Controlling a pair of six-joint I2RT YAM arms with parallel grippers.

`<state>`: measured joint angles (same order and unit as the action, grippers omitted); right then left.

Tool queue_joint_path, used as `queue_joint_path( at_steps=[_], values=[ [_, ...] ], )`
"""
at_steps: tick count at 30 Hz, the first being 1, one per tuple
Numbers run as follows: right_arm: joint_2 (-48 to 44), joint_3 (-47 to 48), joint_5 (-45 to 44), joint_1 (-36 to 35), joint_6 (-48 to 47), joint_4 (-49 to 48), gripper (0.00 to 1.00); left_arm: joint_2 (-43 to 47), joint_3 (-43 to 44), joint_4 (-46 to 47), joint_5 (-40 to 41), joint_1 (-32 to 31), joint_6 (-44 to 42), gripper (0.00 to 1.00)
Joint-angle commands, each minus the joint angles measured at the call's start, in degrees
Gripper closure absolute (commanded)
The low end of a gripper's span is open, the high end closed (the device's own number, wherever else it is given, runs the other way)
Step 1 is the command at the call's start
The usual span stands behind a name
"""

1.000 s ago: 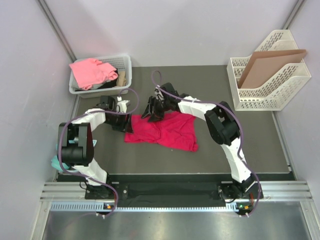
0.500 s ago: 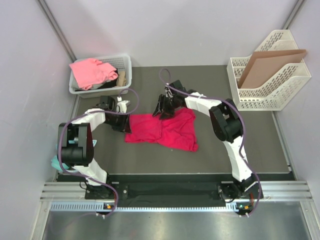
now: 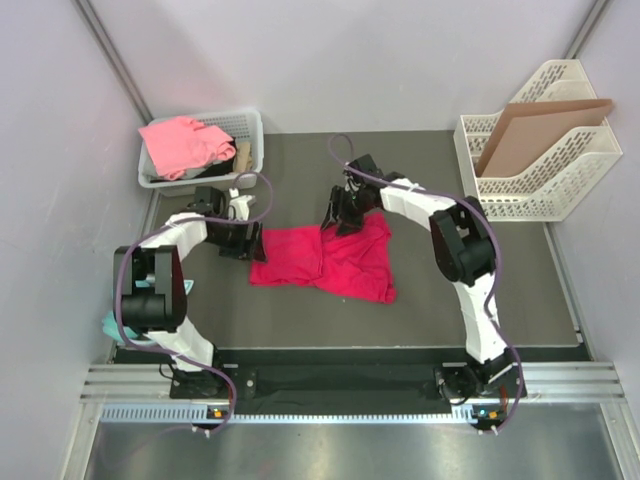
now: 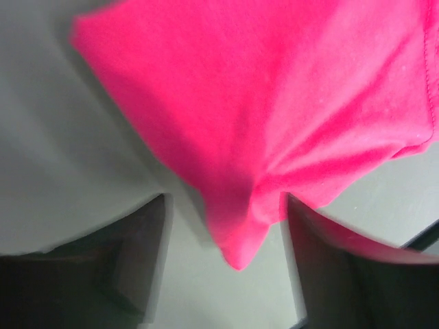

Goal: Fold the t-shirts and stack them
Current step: Fold the folded rectangular tshirt in 1/3 of the way, then grab one side of the 2/3 rectangular tshirt with left arm

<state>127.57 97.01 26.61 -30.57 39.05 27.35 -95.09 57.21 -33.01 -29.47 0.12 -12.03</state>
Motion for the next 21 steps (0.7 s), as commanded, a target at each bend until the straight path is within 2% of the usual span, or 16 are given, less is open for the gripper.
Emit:
queue_joint_path(
  at_steps=[1,3,5,8,12,19,21],
  values=[
    [-13.03,0.64,-9.37,0.33,-4.42,6.2,0.48,-0.62,4.31,-2.14,-2.25,1.64,-0.45,0.18],
    [-18.48,-1.9,-10.79,0.25,-3.98,5.44,0.47,-2.63,5.62,-2.58,-2.52,1.9,-0.36,0.17],
    [-22.6,-5.5,-7.56,-0.28,-2.32,1.4,0.47,-4.05,6.24,-2.75,-3.92,2.6,-0.01,0.18],
    [-22.98,-6.4,-2.99,-1.6,0.23,-0.64,0.47,-6.68,7.04,-2.41,-6.56,3.39,1.13,0.22],
    [-24.64,-10.25,-3.67,-3.09,1.29,-0.98,0.48,-9.32,7.48,-2.23,-8.93,3.4,1.31,0.3],
    [-32.55,-21.24,-3.58,-3.1,2.26,-5.12,0.48,-12.22,6.77,-2.93,-10.87,3.39,-1.33,0.29],
    [-34.05,-23.44,-3.67,-3.1,2.87,-5.55,0.48,-13.28,6.86,-3.46,-12.0,3.31,-2.2,0.33]
  ],
)
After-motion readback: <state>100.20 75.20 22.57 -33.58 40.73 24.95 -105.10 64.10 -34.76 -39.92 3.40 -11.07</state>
